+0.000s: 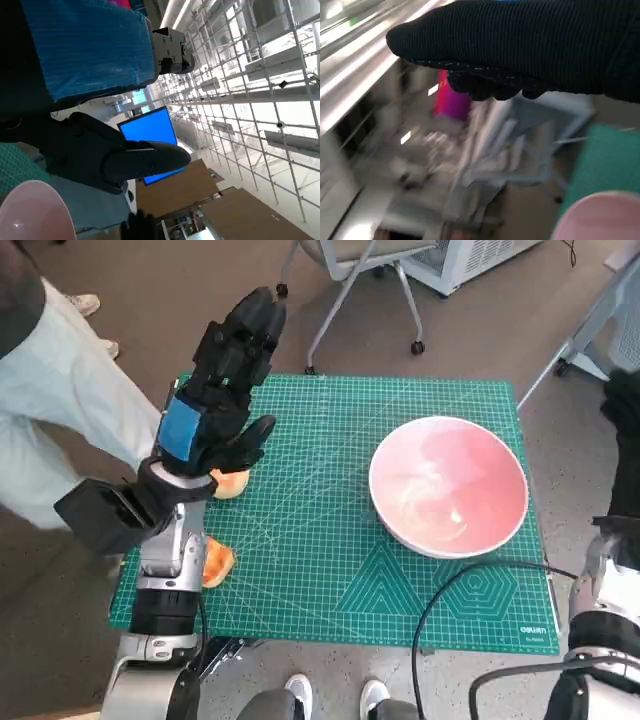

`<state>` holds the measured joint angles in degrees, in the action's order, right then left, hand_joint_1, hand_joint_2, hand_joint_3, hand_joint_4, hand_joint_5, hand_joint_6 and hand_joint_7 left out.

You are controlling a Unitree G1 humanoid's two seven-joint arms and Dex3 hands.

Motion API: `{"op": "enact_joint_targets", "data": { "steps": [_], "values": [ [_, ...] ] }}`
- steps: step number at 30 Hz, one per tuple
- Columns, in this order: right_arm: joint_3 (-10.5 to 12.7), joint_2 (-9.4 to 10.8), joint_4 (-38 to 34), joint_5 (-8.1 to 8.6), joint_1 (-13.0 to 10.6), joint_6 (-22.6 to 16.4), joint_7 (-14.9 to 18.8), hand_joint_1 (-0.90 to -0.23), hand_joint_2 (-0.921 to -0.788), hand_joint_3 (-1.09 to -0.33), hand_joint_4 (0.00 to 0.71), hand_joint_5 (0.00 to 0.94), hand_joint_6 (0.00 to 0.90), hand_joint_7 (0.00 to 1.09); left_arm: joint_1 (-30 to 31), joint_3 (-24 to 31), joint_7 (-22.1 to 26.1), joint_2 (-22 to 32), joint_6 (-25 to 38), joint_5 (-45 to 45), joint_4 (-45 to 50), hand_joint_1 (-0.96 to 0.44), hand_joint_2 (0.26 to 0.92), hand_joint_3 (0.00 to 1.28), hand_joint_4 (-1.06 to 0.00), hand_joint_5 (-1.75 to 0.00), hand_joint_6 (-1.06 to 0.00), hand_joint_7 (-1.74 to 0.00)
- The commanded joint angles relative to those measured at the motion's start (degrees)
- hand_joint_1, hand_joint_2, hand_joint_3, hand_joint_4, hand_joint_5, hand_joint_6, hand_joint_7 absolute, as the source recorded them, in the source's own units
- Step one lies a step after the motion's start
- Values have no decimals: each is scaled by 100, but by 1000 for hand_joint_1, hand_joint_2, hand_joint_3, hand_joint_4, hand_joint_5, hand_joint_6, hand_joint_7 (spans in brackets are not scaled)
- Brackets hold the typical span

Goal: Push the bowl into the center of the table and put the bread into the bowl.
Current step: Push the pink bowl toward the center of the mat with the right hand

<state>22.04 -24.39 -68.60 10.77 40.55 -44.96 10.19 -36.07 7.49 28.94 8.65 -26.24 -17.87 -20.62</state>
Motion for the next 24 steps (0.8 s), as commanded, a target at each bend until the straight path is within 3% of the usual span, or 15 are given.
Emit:
{"op": "enact_joint_targets", "data": {
  "steps": [1, 14, 24],
  "values": [
    [168, 135, -393, 162, -91, 450, -36, -570, -921, -786, 106, 3, 125, 229, 12, 27, -22, 9, -75, 18, -26, -666, 921, 487, -56, -7, 1, -359],
    [459, 606, -660, 390, -124, 1383, -81, -580, -921, -754, 142, 13, 172, 211, 73, 27, -30, 42, -71, 40, 48, -666, 921, 486, -61, -8, 1, -371],
    [688, 1063, -695, 631, 75, 1814, 74, -587, -921, -788, 141, 4, 169, 195, 142, 74, -45, 190, 25, 46, 157, -677, 921, 493, -63, -8, 1, -381]
  ]
}}
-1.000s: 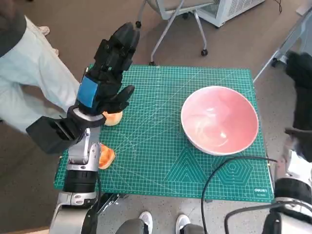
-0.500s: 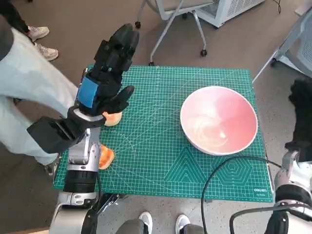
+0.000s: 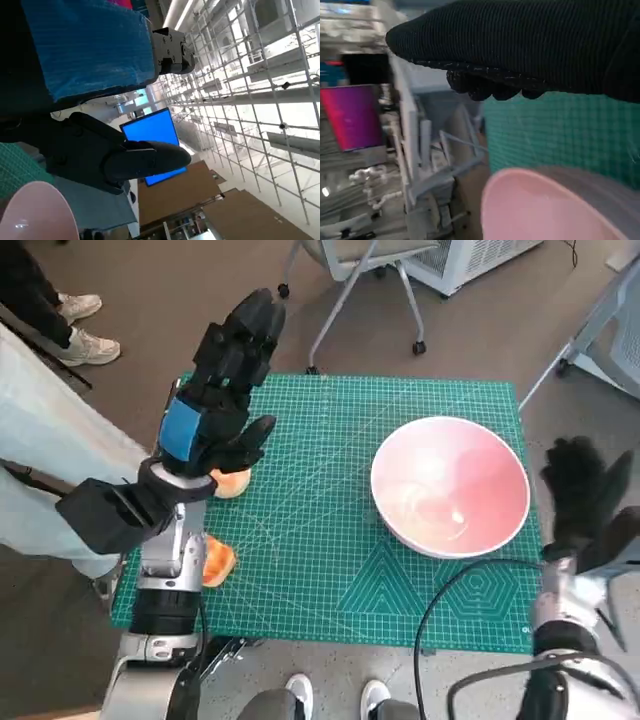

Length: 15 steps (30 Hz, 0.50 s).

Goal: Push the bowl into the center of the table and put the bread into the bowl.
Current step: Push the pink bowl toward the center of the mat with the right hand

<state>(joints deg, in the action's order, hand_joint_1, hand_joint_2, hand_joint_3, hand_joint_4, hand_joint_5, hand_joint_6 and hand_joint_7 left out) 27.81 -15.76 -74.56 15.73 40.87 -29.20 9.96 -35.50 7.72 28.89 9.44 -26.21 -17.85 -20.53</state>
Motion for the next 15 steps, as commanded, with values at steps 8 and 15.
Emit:
{"op": "enact_joint_targets", "data": {
  "steps": [8, 15],
  "values": [
    [193, 544, -110, 253, 257, 393, 234, -589, -921, -773, 147, 5, 216, 201, 226, 47, -135, 225, 106, 91, 362, -694, 921, 491, -65, -8, 1, -380],
    [94, 725, -112, 140, 412, 427, 212, -587, -921, -758, 165, 12, 220, 196, 336, 64, -189, 300, 114, 92, 473, -697, 921, 498, -66, -7, 1, -366]
  ]
}}
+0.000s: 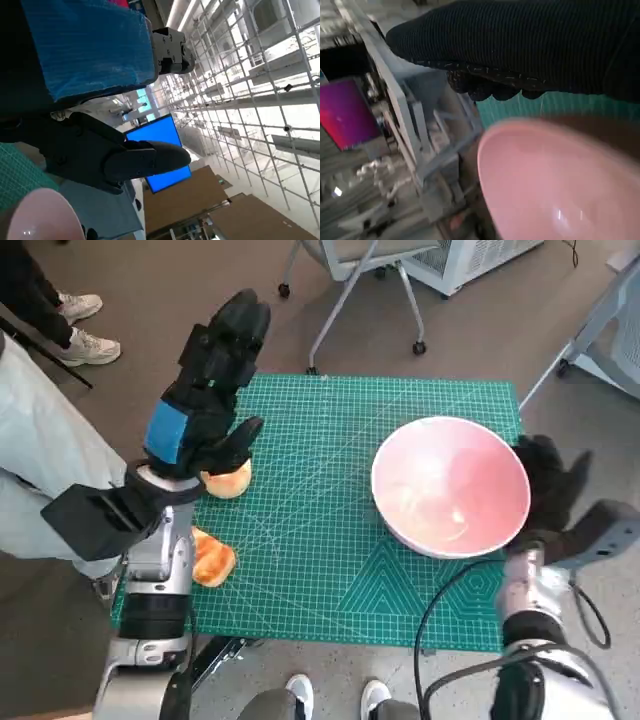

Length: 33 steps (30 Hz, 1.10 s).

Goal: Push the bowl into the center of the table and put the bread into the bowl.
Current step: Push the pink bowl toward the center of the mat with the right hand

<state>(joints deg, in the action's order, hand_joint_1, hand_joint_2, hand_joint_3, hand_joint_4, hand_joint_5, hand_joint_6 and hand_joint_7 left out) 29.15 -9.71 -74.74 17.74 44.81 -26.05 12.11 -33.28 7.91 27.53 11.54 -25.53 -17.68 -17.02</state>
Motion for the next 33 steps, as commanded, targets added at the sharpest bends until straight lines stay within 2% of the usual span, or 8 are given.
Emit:
{"op": "enact_joint_targets", "data": {
  "steps": [1, 9, 19, 28, 33],
  "values": [
    [-52, 137, -92, -72, 32, 111, -8, -587, -921, -761, 167, 11, 220, 195, 126, 45, -57, 96, 49, 72, 136, -697, 921, 497, -66, -7, 1, -361],
    [-211, 349, -107, -180, 272, 142, -24, -576, -921, -771, 166, 7, 221, 196, 251, 104, -49, 173, -14, 48, 200, -696, 921, 499, -61, -3, 1, -324],
    [-304, 470, -123, -294, 514, 243, -19, -549, -921, -787, 161, 2, 213, 189, 322, 199, -101, 213, -131, 79, 189, -694, 921, 526, -54, -1, -3, -296],
    [-284, 676, -141, -251, 697, 332, 27, -586, -921, -779, 140, 0, 203, 174, 374, 221, -199, 232, -249, 186, 166, -689, 921, 525, -56, -1, 0, -300],
    [-301, 759, -147, -275, 728, 340, 59, -582, -921, -791, 134, 0, 205, 170, 414, 247, -229, 246, -280, 218, 184, -689, 921, 525, -57, -2, 1, -292]
  ]
}}
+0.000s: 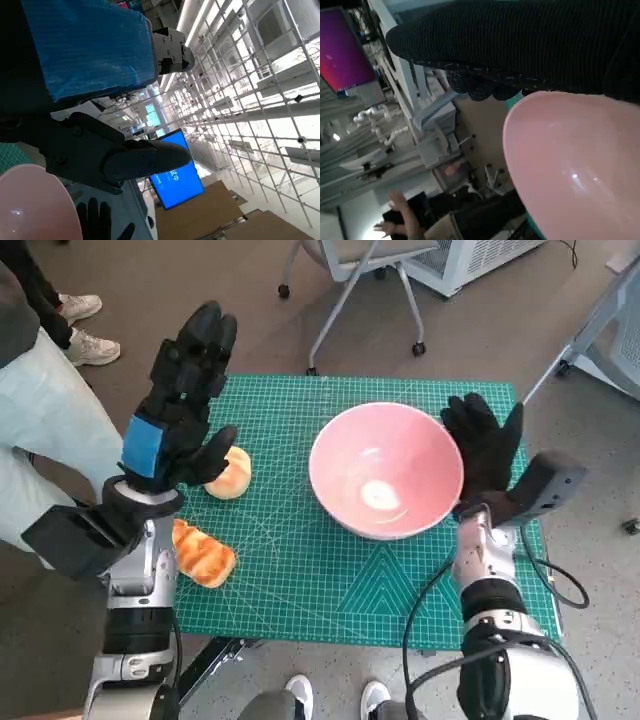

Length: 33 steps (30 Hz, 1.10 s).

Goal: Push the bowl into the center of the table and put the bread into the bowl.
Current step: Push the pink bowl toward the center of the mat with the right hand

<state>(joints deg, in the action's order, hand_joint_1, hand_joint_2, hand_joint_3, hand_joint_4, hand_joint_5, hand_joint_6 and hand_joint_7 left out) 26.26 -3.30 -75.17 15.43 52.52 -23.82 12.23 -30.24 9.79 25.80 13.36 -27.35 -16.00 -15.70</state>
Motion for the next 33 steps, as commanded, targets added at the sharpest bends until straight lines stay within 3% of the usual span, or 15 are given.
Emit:
{"op": "enact_joint_targets", "data": {
  "steps": [1, 9, 25, 33],
  "values": [
    [-14, 128, -106, -47, -42, 120, 51, -582, -921, -793, 134, 0, 206, 170, 118, 60, -64, 64, -103, 60, 58, -689, 921, 525, -57, -2, 1, -291],
    [-71, 144, -114, -103, -42, 171, 25, -570, -921, -780, 140, 3, 216, 165, 156, 72, -109, 74, -158, 89, 29, -691, 921, 524, -57, -1, 1, -284],
    [-26, 145, -62, -10, 67, 176, 110, -567, -921, -773, 174, 11, 256, 168, 104, -26, -209, -7, -127, 136, -69, -695, 921, 529, -57, -1, 1, -289],
    [-190, -201, 89, -172, 118, -154, 270, -564, -921, -782, 162, 3, 232, 152, 139, -71, -232, -34, -15, 80, 76, -696, 921, 532, -56, 0, -5, -305]
  ]
}}
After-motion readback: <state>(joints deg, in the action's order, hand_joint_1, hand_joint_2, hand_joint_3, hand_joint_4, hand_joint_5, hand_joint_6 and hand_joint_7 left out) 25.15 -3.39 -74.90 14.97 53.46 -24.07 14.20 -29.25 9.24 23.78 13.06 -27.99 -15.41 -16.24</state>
